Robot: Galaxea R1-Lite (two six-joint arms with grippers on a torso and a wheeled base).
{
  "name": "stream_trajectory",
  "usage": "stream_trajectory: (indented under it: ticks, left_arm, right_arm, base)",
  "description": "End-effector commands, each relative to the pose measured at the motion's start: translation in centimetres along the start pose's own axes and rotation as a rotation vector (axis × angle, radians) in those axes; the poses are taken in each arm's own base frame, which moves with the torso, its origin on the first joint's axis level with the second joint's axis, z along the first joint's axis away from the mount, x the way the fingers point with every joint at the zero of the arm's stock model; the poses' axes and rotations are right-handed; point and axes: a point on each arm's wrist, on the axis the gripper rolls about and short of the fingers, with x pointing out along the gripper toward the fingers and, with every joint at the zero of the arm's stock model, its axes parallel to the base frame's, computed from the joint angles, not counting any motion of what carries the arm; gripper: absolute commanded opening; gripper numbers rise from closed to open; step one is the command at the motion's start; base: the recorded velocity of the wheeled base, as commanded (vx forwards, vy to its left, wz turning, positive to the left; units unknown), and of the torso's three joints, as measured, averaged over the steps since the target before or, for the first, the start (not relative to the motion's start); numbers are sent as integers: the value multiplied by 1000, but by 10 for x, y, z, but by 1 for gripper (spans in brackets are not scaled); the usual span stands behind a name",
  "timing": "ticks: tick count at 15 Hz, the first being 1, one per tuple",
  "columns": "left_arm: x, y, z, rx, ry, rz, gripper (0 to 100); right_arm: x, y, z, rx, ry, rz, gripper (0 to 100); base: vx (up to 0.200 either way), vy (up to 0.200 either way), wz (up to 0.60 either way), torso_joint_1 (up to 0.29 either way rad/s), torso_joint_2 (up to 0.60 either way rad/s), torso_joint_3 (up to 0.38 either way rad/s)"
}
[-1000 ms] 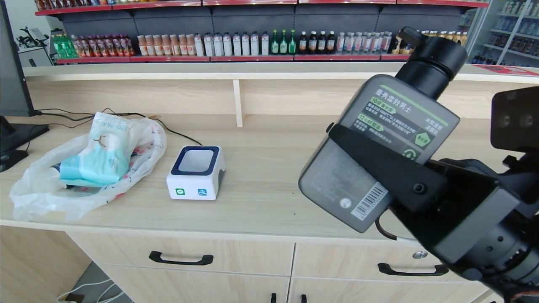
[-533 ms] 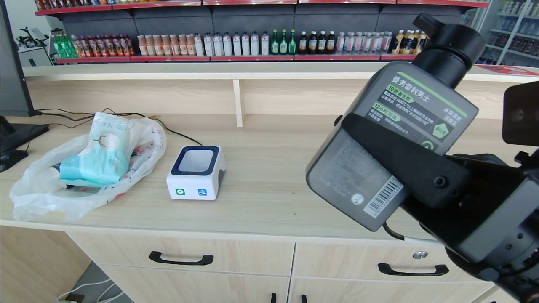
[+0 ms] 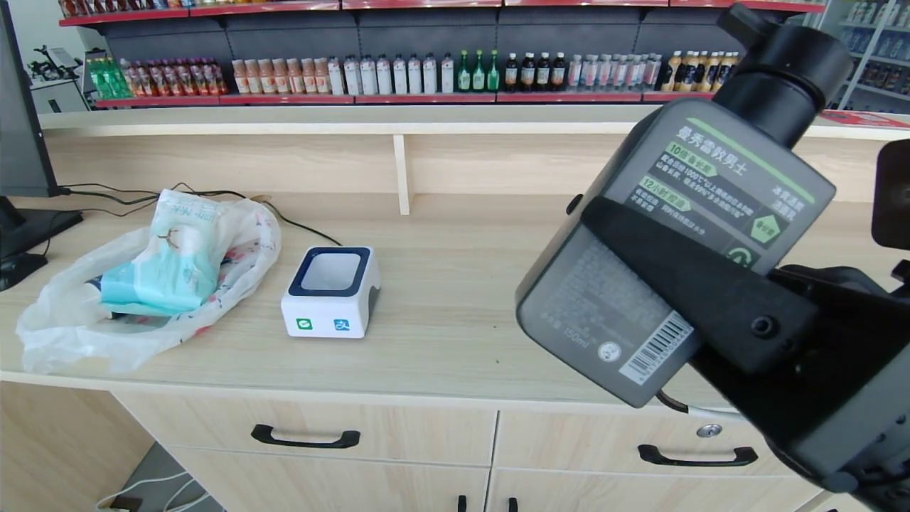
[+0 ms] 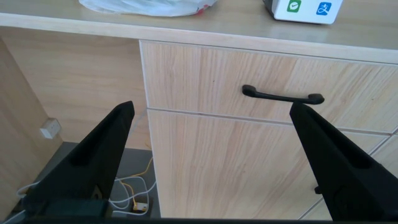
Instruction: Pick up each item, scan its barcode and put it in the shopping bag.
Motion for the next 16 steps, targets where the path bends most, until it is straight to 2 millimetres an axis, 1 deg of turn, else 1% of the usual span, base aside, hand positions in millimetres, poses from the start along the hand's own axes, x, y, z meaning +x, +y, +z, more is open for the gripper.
stream_trajectory:
  ticks: [1, 3, 4, 5, 6, 8, 9, 11, 12, 14, 16]
  left_arm:
    - [0, 0, 0, 0, -1, -1, 100]
    - [0, 0, 0, 0, -1, 0, 100]
    - [0, 0, 0, 0, -1, 0, 100]
    - [0, 0, 0, 0, -1, -1, 100]
    - [0, 0, 0, 0, -1, -1, 100]
    - [0, 0, 0, 0, -1, 0, 100]
    - [0, 0, 0, 0, -1, -1, 100]
    - [0, 0, 0, 0, -1, -1, 100]
    - [0, 0, 0, 0, -1, 0, 100]
    - [0, 0, 0, 0, -1, 0, 100]
    - [0, 0, 0, 0, -1, 0, 100]
  right_arm:
    - [0, -2, -6, -19, 20, -7, 0]
    - [6, -5, -8, -67, 23, -4, 0]
    - [9, -10, -6, -132, 8, -19, 0]
    - [7, -18, -10, -191, 25, -56, 0]
    - [1, -37, -19, -317, 69, -153, 0]
    - [-8, -52, -14, -418, 73, -253, 0]
    - [-11, -61, -10, -479, 72, -293, 0]
    - [-27, -90, 9, -623, 68, -430, 0]
    - [-37, -100, 17, -668, 70, -489, 0]
    - [-55, -116, 30, -717, 74, -595, 0]
    - [-66, -127, 42, -748, 59, -669, 0]
  base:
    - [0, 0, 0, 0, 0, 0]
    - [0, 0, 0, 0, 0, 0]
    - [0, 0, 0, 0, 0, 0]
    - [0, 0, 0, 0, 0, 0]
    - [0, 0, 0, 0, 0, 0]
    - [0, 0, 0, 0, 0, 0]
    - [0, 0, 0, 0, 0, 0]
    - [0, 0, 0, 0, 0, 0]
    - [0, 0, 0, 0, 0, 0]
    - [0, 0, 0, 0, 0, 0]
    - [0, 0, 0, 0, 0, 0]
